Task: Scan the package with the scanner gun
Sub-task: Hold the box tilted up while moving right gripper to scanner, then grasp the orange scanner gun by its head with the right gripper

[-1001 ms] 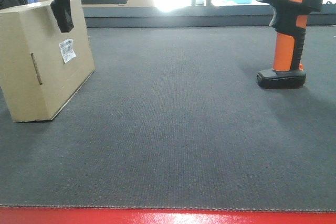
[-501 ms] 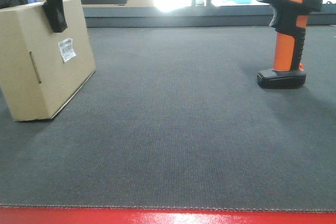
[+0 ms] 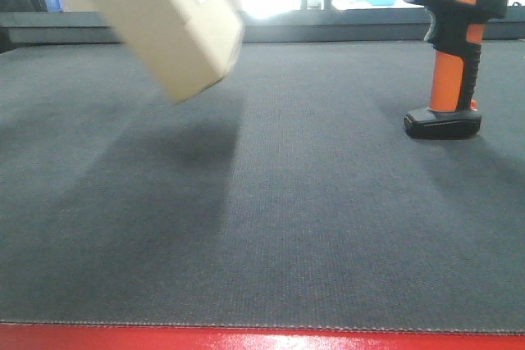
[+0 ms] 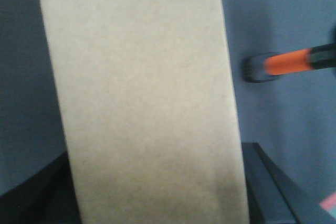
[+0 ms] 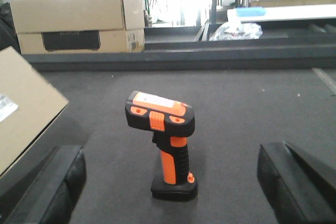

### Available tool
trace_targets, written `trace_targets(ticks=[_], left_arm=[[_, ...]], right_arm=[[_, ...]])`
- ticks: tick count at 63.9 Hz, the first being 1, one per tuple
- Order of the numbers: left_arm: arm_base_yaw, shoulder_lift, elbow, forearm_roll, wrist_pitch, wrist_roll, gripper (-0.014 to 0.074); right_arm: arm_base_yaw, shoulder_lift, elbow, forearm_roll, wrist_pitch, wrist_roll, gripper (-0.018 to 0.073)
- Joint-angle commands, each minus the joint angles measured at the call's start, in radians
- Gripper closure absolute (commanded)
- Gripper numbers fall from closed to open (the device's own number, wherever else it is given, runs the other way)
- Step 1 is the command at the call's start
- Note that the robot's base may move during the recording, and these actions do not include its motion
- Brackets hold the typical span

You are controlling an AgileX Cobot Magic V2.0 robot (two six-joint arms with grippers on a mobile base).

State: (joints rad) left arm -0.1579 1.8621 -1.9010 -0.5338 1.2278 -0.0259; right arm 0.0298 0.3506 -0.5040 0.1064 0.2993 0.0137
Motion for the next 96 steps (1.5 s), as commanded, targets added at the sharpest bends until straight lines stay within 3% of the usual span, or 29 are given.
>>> trace_targets(ticks=[1,16,34,58,84,96], left_arm=[[0.013,-0.013,-0.009,-0.072,-0.007,-0.001,0.0707],[0.038,-0.013,-0.009,-0.072,-0.007,0.004,0.0707],[0.133,-0.016,-0.007,-0.077,-0.007,0.047,0.0707],[0.105,-0.016,0.044,-0.056,-0.007,0.059,0.0707],[0.078,-0.016,0.065,-0.058,-0.007,0.07,0.0707],[0.072,-0.016,0.065,-0.058,-0.007,0.07,0.0707]], right_arm=[[0.015,0.039,-0.007,-0.006,-0.033,-0.002,-0.0009],[0.05,0.223,-0.005,-0.006,-0.158,-0.002,-0.0009],[0.053,0.549,-0.005,-0.006,-0.341,-0.002,-0.0009],[0.053,0.889,-0.005,0.007,-0.689,-0.002,-0.0009],[0.053,1.069,0.016,0.056,-1.002,0.005,-0.0009],[0.087,1.174,0.016,0.056,-1.159,0.005,-0.0009]])
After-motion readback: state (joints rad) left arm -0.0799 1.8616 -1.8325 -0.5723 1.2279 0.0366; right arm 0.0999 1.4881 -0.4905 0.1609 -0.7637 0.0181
